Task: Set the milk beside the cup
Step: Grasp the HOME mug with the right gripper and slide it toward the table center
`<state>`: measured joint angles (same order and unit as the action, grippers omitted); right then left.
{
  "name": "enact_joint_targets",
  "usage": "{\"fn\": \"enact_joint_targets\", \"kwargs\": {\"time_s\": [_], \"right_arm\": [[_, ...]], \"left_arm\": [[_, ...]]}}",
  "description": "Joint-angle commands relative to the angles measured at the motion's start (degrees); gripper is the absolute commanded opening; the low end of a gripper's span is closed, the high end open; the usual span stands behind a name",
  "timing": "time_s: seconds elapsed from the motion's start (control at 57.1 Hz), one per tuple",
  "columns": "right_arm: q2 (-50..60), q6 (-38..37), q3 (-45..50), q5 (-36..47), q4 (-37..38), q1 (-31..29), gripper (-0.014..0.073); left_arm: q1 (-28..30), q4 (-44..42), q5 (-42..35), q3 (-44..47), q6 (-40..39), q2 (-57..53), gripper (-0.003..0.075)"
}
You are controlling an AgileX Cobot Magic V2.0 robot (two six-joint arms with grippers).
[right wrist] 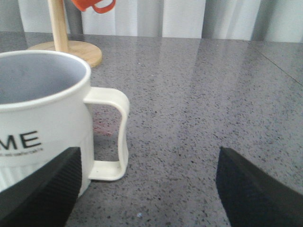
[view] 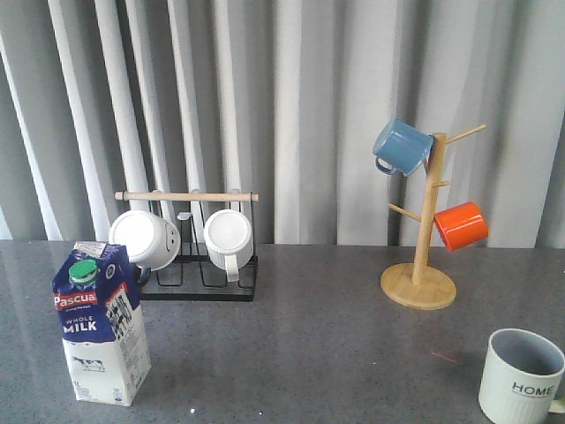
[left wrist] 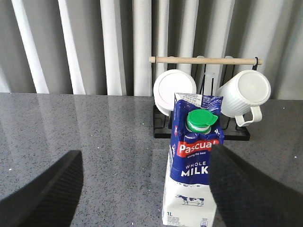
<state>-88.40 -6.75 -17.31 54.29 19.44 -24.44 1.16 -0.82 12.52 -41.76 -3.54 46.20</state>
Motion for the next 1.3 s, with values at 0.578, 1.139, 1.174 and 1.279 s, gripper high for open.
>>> {"fn": "enact_joint_targets", "kwargs": {"time_s": [0.578, 1.139, 1.174, 1.279], "right_arm": [[-7.79, 0.66, -6.91, 7.61, 1.33, -0.51, 0.0565], [-12.43, -8.97, -14.68, 9.07, 15.03, -0.12, -0.0015], [-12.43, -10.71, -14.91, 9.39, 15.7, 0.54, -0.0013], [-12.43, -12.0, -15.51, 9.47, 14.93, 3.99, -0.0004]], "left_arm": [[-0.2, 0.19, -4.38, -1.98, -0.12, -0.15, 0.0534], [-0.2, 0.19, -4.38, -1.98, -0.12, -0.15, 0.0534], [-0.2, 0.19, -4.38, -1.98, -0.12, -0.15, 0.0534], [-0.2, 0.19, -4.38, -1.98, -0.12, -0.15, 0.0534]]}}
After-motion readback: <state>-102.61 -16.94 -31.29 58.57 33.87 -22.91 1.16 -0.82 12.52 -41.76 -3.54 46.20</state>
